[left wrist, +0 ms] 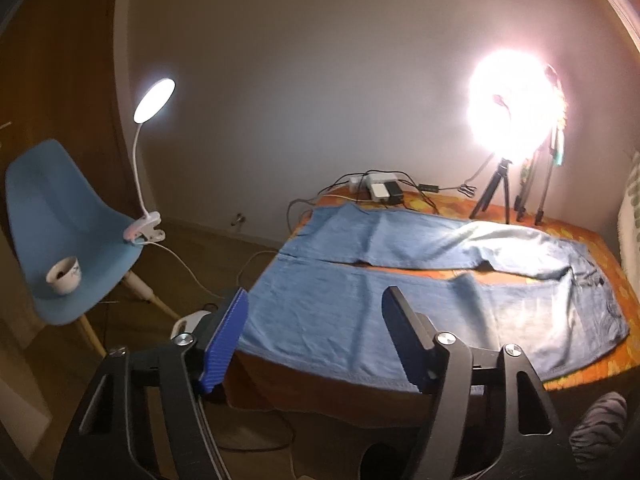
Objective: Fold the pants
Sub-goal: 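Move both open tools down toward the jeans leg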
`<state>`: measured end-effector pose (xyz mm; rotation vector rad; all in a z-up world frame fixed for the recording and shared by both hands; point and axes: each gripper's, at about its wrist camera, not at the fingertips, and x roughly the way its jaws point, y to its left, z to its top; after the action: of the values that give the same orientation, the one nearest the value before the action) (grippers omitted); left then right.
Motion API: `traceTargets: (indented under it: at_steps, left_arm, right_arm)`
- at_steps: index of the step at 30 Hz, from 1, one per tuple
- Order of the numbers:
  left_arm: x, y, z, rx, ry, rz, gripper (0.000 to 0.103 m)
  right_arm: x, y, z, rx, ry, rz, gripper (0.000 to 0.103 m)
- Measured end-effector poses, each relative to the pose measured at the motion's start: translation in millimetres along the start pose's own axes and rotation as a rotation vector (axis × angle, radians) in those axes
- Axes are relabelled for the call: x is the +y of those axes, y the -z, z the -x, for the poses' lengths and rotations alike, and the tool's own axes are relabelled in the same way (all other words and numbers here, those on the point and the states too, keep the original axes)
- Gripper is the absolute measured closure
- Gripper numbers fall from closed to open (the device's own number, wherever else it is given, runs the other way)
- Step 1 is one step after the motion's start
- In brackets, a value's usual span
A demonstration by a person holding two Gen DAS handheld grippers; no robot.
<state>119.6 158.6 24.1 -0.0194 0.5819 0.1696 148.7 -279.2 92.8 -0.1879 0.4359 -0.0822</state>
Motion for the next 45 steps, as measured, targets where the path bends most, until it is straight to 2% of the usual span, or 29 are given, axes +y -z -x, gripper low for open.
traceTargets:
  at_steps: [7,11,14,18,20,25,29,36,40,45]
  left_arm:
    - [30.6,-71.8,-46.4,0.022,-0.029,0.057,0.035]
    - [23.8,-97.3,-90.4,0.063,-0.019,0.045,0.035]
    - [12.8,-104.5,-129.4,0.103,-0.003,0.029,0.035]
    - [-12.6,-107.6,-200.3,0.173,0.031,0.033,0.036]
    - [-24.9,-101.7,-231.5,0.202,0.054,0.046,0.037]
    - [-62.9,-76.5,-319.1,0.34,0.094,0.057,0.04]
    - [-87.1,-70.0,-357.1,0.381,0.105,0.047,0.04]
    - [-119.6,-68.3,-379.9,0.394,0.108,-0.031,0.04]
    - [-120.3,-69.1,-389.4,0.396,0.094,-0.046,0.04]
    - [-119.7,-69.4,-396.0,0.394,0.075,-0.049,0.04]
  right_arm:
    - [3.8,-49.5,-85.1,0.06,-0.128,-0.005,0.013]
    - [3.6,-51.0,-152.7,0.126,-0.171,0.007,0.019]
    - [-3.0,-37.9,-214.3,0.191,-0.177,0.007,0.022]
    - [-16.7,-8.9,-298.2,0.28,-0.171,0.039,0.022]
    - [-22.7,-0.8,-329.2,0.306,-0.166,0.069,0.022]
    - [-35.0,17.6,-395.7,0.35,-0.195,0.076,0.022]
    - [-33.8,33.7,-431.1,0.382,-0.215,0.121,0.022]
    - [-29.8,46.9,-471.5,0.44,-0.278,0.138,0.022]
    - [-24.6,51.9,-486.8,0.462,-0.324,0.15,0.022]
    - [-12.6,65.9,-498.3,0.495,-0.348,0.229,0.022]
